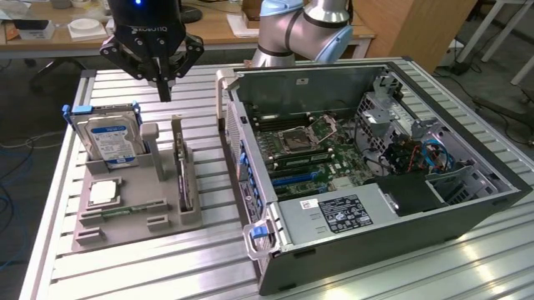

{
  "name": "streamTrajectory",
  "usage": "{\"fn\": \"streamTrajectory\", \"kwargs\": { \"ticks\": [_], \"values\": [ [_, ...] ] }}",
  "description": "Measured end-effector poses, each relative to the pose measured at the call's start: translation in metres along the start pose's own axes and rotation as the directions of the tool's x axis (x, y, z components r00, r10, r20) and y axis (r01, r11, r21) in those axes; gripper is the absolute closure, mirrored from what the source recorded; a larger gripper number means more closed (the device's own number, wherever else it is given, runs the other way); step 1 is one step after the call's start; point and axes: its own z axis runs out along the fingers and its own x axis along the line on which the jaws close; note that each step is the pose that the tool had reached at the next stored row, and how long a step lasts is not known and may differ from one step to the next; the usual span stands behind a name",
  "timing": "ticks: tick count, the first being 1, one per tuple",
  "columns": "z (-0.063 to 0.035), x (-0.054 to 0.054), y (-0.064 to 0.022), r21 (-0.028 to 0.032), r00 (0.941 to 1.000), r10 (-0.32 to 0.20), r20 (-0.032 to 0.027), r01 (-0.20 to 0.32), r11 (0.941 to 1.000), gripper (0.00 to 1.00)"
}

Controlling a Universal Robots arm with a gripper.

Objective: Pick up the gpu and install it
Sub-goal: 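Pick up the gpu and move the gpu toward the slot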

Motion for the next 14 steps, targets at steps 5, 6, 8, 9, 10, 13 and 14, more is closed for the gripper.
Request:
{"fn": "streamTrajectory", "kwargs": {
  "ticks": [5,6,8,9,10,13,14],
  "values": [
    [0.0000,0.0000,0.0000,0.0000,1.0000,0.000,0.0000,0.000,1.0000,0.90],
    [0.0000,0.0000,0.0000,0.0000,1.0000,0.000,0.0001,0.000,1.0000,0.90],
    [0.0000,0.0000,0.0000,0.0000,1.0000,0.000,0.0000,0.000,1.0000,0.89],
    [0.0000,0.0000,0.0000,0.0000,1.0000,0.000,0.0001,0.000,1.0000,0.89],
    [0.0000,0.0000,0.0000,0.0000,1.0000,0.000,0.0000,0.000,1.0000,0.83],
    [0.0000,0.0000,0.0000,0.0000,1.0000,0.000,0.0001,0.000,1.0000,0.71],
    [0.0000,0.0000,0.0000,0.0000,1.0000,0.000,0.0001,0.000,1.0000,0.71]
  ]
}}
